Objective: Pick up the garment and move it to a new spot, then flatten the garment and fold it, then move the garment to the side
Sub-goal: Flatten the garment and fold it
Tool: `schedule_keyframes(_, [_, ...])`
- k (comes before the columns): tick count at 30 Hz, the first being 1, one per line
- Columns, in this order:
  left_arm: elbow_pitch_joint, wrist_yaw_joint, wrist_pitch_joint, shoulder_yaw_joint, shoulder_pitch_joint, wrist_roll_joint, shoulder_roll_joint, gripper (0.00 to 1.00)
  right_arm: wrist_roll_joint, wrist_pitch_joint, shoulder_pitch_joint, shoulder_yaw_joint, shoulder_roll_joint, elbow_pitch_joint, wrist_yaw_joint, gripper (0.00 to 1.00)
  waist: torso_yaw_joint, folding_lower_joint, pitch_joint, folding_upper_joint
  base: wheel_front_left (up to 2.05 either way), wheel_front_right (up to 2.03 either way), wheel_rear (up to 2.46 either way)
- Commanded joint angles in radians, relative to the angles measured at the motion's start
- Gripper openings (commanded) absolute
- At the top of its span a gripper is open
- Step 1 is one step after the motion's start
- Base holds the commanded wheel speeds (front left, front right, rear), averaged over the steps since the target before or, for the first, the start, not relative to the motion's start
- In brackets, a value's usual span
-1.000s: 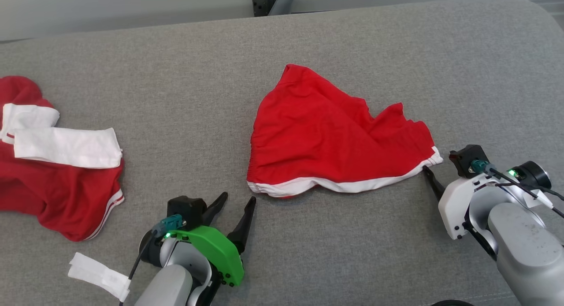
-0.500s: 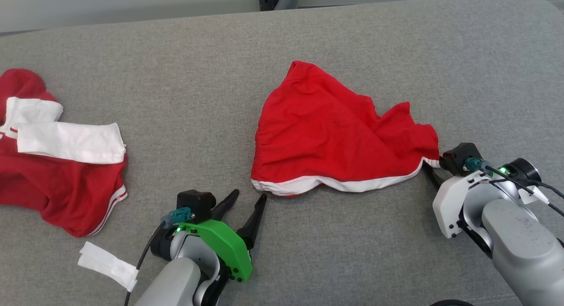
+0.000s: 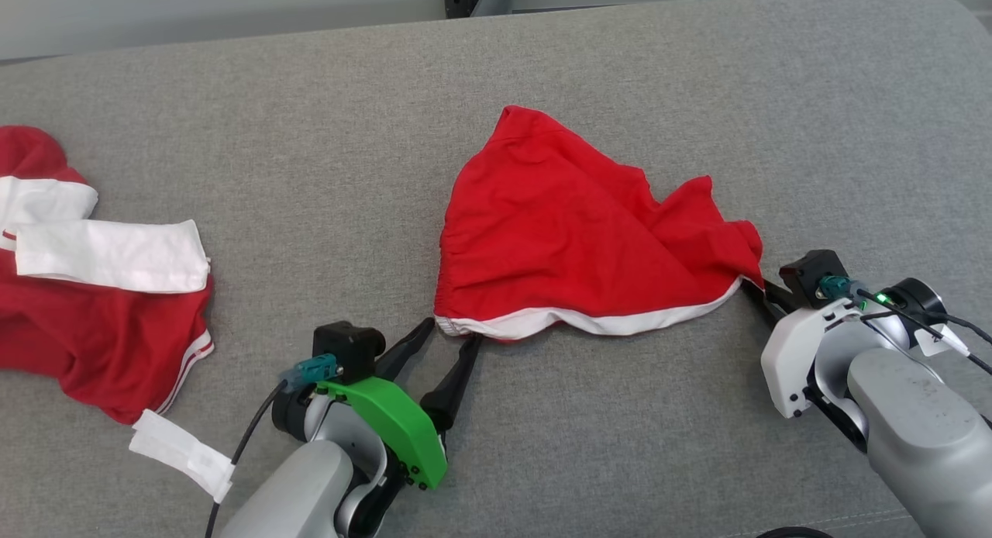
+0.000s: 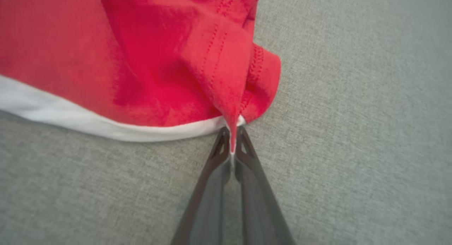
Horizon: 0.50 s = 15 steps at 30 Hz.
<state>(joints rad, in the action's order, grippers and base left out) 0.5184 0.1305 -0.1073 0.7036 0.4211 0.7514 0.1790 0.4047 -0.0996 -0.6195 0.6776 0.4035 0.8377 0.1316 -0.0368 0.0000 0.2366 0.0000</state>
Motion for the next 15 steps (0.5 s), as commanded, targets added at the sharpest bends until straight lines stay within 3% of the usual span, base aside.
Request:
schedule_keyframes(1, [-0.008, 0.0, -0.008, 0.011, 0.017, 0.012, 0.007, 1.0, 0.006, 0.004, 0.013, 0.008, 0.014, 0.023, -0.002, 0.0, -0.003, 0.0, 0.0, 0.0, 0.0, 0.0, 0.0])
schedule_keyframes(4, [-0.016, 0.0, -0.022, 0.066, 0.028, 0.051, 0.029, 1.0, 0.019, -0.011, 0.002, 0.011, 0.017, 0.031, -0.002, 0.0, -0.011, 0.0, -0.001, 0.0, 0.0, 0.0, 0.0])
schedule_keyframes(6, [-0.023, 0.0, -0.041, 0.091, 0.035, 0.074, 0.034, 0.6, 0.025, -0.017, -0.002, 0.016, 0.015, 0.034, -0.002, 0.0, -0.017, 0.0, -0.002, 0.0, 0.0, 0.0, 0.0])
schedule_keyframes(7, [-0.024, 0.0, -0.052, 0.101, 0.039, 0.08, 0.039, 0.49, 0.025, -0.018, -0.003, 0.02, 0.015, 0.035, -0.002, 0.0, -0.019, 0.0, -0.003, 0.0, 0.0, 0.0, 0.0])
schedule_keyframes(10, [-0.028, 0.0, -0.081, 0.133, 0.054, 0.104, 0.05, 0.36, 0.031, -0.024, -0.007, 0.031, 0.013, 0.037, -0.002, 0.0, -0.026, 0.0, -0.003, 0.0, 0.0, 0.0, 0.0])
schedule_keyframes(12, [-0.033, 0.0, -0.094, 0.153, 0.062, 0.117, 0.057, 0.0, 0.037, -0.03, -0.01, 0.033, 0.012, 0.039, -0.002, 0.0, -0.029, 0.0, -0.005, 0.0, 0.0, 0.0, 0.0])
schedule_keyframes(15, [-0.041, 0.0, -0.107, 0.185, 0.073, 0.148, 0.072, 0.0, 0.05, -0.046, -0.012, 0.031, 0.011, 0.035, -0.002, 0.0, -0.034, 0.0, -0.009, 0.0, 0.0, 0.0, 0.0])
